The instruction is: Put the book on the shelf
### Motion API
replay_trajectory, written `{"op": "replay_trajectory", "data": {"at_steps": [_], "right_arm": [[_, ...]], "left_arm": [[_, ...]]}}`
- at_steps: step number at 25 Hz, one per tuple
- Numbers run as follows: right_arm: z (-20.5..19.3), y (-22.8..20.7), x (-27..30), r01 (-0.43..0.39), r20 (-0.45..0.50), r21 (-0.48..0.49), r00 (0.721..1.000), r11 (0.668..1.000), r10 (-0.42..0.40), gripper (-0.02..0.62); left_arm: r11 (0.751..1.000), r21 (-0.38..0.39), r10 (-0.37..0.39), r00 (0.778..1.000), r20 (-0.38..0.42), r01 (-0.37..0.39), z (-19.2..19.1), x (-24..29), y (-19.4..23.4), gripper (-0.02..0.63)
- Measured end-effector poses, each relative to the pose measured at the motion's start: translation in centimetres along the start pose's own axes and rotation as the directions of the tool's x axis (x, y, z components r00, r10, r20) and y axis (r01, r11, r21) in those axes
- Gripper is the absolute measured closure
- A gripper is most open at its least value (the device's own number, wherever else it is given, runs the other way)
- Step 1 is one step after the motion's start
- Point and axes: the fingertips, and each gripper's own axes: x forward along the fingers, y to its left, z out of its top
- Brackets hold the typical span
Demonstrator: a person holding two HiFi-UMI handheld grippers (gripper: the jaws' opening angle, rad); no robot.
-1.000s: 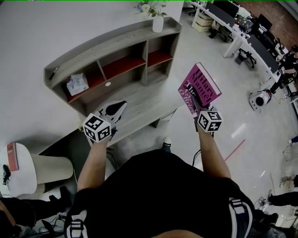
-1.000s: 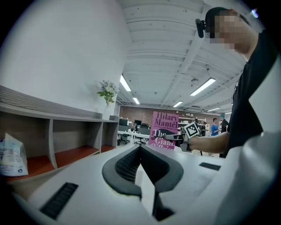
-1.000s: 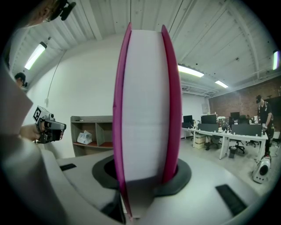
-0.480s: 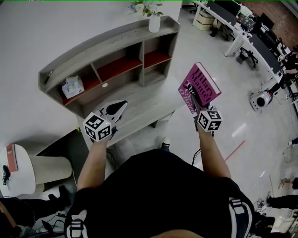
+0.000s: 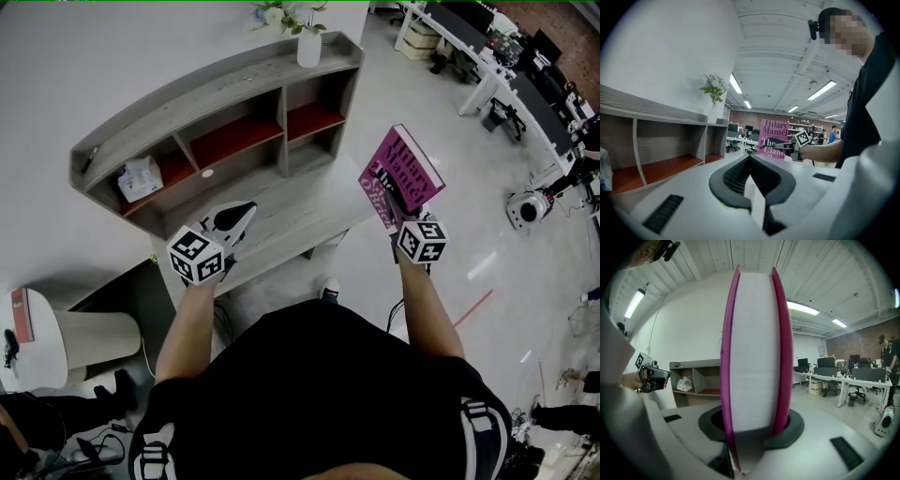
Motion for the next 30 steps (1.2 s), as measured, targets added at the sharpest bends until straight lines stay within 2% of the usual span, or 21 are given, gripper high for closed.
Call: {"op": "replay_trajectory", "data": {"at_steps": [19, 30], "right_arm": [[0.7, -3.8, 6.3, -0.064, -0.043, -0.034, 0.997, 0.997, 0.063, 0.443], [0.5, -4.2, 9.2, -0.089, -0.055, -0.03, 0.995, 0.996, 0.087, 0.443]], "left_arm": [[0.998, -0.046, 0.033, 0.999, -0.024, -0.034, -1.1, 5.0, 2.4, 0.586], [0.997, -0.049, 0.056, 0.998, -0.038, -0.058, -1.3, 6.2, 4.3, 0.586]]}}
